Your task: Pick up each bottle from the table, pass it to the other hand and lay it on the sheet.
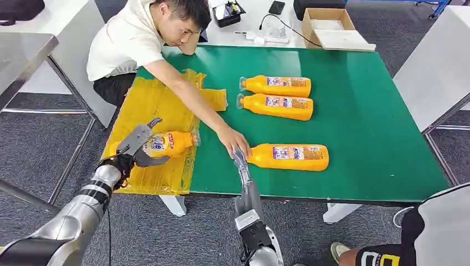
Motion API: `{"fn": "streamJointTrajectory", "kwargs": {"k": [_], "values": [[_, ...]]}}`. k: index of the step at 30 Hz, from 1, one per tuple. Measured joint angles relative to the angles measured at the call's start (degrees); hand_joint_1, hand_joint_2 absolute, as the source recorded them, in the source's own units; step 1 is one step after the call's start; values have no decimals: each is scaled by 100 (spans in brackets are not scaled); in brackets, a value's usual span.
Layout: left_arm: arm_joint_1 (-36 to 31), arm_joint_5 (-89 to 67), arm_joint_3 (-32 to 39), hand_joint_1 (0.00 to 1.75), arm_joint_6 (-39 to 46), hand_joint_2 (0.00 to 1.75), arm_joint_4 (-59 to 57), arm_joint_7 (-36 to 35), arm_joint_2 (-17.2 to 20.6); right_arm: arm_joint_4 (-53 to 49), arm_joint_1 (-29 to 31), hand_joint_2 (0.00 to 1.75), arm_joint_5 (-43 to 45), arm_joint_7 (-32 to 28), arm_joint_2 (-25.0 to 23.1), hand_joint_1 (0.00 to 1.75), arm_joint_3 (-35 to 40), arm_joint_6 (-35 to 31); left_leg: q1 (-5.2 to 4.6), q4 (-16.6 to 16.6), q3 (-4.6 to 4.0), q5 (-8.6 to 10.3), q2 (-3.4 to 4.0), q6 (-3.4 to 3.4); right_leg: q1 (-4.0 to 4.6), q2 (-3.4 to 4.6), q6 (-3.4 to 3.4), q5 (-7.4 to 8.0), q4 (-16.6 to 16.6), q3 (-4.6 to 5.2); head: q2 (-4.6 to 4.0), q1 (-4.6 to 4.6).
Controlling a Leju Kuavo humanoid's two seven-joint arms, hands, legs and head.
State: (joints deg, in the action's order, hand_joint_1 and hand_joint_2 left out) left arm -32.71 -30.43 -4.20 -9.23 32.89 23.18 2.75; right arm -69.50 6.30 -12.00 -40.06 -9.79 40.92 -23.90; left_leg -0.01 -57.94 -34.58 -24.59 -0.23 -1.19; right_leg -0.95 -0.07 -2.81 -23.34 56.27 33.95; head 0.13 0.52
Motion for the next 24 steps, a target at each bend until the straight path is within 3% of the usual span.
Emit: {"fn": "streamJointTrajectory", "kwargs": {"k": [4,9,14,17,21,24], "values": [[1062,1709,210,0,180,175,1703,9,-219,-53,-56,175,-193,0,120,0,72,-454,-3,-1,-24,-1,-1,0,-1,4,0,0,-3,20,0,0],[1728,2428,206,0,377,175,3050,-71,-402,-53,-59,175,-392,0,230,0,90,-740,-3,-1,-40,-2,-7,-1,-1,2,-1,0,-7,32,0,0],[2144,3713,75,0,925,175,4054,-30,-706,188,57,175,-1678,140,267,0,-92,-1395,-3,-1,-38,-2,-10,-2,-1,1,-1,1,-8,30,0,2],[2530,4206,-229,0,993,175,4694,-41,-856,356,118,175,-3068,809,286,0,-431,-1411,-3,-1,-40,-3,-8,-2,-1,0,-2,1,-7,28,0,2],[3083,4145,-594,0,1089,175,5514,75,-914,769,374,175,-4634,2352,574,0,-858,-1356,-8,-1,-42,-4,-9,-4,-4,0,-3,1,-14,29,0,2],[3351,4088,-686,0,1106,175,5880,101,-916,1097,641,175,-4929,2647,831,0,-1117,-1328,-10,-2,-43,-4,-12,-5,-6,-1,-5,3,-14,29,0,0]]}}
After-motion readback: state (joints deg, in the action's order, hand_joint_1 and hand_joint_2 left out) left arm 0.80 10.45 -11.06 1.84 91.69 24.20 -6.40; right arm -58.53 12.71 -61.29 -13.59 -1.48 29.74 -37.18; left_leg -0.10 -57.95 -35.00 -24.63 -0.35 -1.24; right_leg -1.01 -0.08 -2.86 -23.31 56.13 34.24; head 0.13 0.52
